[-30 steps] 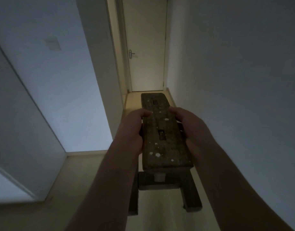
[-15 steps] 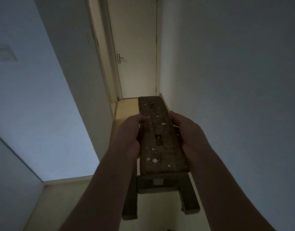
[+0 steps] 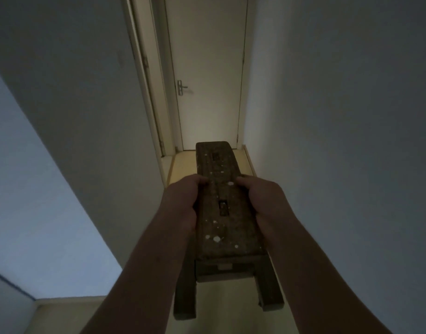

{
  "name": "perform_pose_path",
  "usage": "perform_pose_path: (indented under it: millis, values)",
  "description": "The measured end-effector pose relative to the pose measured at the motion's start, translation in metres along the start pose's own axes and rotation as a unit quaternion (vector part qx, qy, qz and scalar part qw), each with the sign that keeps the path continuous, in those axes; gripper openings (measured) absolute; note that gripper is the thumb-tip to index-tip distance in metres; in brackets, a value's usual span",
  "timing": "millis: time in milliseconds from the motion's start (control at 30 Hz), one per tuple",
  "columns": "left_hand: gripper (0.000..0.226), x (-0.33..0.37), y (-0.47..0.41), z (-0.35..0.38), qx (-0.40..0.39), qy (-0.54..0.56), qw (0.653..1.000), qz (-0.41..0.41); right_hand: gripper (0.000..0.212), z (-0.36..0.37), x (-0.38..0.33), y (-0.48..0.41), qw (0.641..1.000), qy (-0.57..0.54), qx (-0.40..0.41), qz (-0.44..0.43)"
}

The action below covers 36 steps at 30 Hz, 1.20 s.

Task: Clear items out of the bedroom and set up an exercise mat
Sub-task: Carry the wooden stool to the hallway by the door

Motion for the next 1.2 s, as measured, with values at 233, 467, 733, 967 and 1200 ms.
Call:
perform_pose_path:
  millis: [233,467,733,967,1200]
  values:
    - [0.009,0.048,-0.180,0.047,-0.042,-0.022,0.999,-0.007,0.017,0.026,-0.051,-0.169,0.998,0.028,0.049,-0.011]
    - [0.013,0.116,-0.337,0.115,-0.085,-0.041,0.995,0.005,0.013,0.033,-0.120,-0.319,0.995,-0.004,0.100,-0.016]
    - [0.037,0.148,-0.509,0.209,-0.128,-0.117,0.984,0.033,0.033,0.016,-0.173,-0.495,0.996,0.007,0.090,-0.023]
    - [0.039,0.191,-0.640,0.280,-0.097,-0.120,0.988,0.031,0.028,0.006,-0.243,-0.645,0.999,0.018,0.039,-0.029]
    - [0.055,0.243,-0.767,0.332,-0.093,-0.138,0.986,0.024,0.032,0.015,-0.307,-0.782,0.998,0.048,0.004,-0.029]
Point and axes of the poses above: each hand's wrist, its own y-axis away from the middle knuckle, its own z-axis out of the palm, x = y × z, the point moved 10 cm from there along -y, towards the middle knuckle, and after that the axes turned 5 degrees about z, right-handed, at the moved point
